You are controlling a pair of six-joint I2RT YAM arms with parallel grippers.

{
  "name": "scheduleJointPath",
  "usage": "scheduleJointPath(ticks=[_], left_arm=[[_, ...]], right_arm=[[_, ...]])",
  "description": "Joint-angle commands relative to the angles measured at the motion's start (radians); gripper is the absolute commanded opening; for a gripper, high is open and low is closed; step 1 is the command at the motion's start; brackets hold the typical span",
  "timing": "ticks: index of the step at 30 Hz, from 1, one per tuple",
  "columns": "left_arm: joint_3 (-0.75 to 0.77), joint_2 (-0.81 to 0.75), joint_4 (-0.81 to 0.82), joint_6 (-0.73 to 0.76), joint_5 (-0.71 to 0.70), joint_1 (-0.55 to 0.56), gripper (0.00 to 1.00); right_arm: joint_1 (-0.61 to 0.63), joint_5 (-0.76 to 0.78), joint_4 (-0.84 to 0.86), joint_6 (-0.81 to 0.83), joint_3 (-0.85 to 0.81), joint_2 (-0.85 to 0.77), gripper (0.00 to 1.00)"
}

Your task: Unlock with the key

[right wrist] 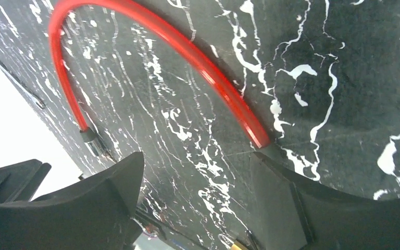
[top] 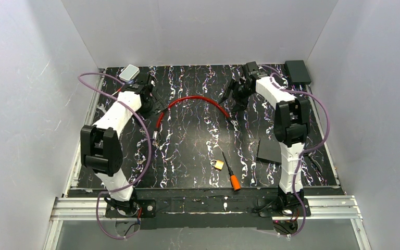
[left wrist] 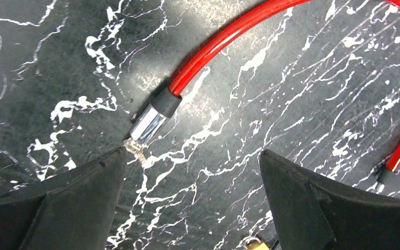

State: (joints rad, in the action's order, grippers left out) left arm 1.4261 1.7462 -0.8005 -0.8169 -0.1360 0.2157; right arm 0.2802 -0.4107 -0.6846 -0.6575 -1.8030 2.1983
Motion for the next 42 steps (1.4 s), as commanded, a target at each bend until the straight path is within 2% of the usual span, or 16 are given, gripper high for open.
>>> scheduleJointPath(ticks=[1, 8, 15, 18, 23, 30, 34, 42], left_arm=[[-0.014, -0.139, -0.062, 0.052, -0.088, -0.002, 0.98], [-0.084, -0.303, -0.077, 0.082, -0.142, -0.003, 0.98], [-0.148, -0.457, -0.066, 0.152, -0.122, -0.003, 0.98], [-0.203, -0.538, -0.029, 0.166, -0.121, -0.003, 0.98], [-0.366, -0.722, 0.11, 0.174, -0.105, -0.003, 0.98], [-0.588, -0.977, 0.262, 0.22, -0.076, -0.003, 0.98], [-0.631, -1.039, 0.267, 0.254, -0.101, -0.002, 0.98], [-0.67, -1.054, 0.262, 0.284, -0.094, -0.003, 0.98]], right_arm=[[0.029, 0.092, -0.087, 0.066, -0.108, -0.126, 0.83], [0.102, 0.22, -0.141, 0.147, -0.126, -0.264, 0.89], [0.207, 0.429, -0.129, 0.224, -0.084, -0.42, 0.96], [0.25, 0.494, -0.075, 0.272, -0.041, -0.496, 0.98], [0.254, 0.445, 0.082, 0.275, 0.175, -0.685, 0.98], [0.254, 0.471, 0.178, 0.243, 0.446, -0.92, 0.99], [0.254, 0.474, 0.161, 0.234, 0.497, -0.983, 0.99], [0.254, 0.435, 0.155, 0.163, 0.557, -1.015, 0.98]])
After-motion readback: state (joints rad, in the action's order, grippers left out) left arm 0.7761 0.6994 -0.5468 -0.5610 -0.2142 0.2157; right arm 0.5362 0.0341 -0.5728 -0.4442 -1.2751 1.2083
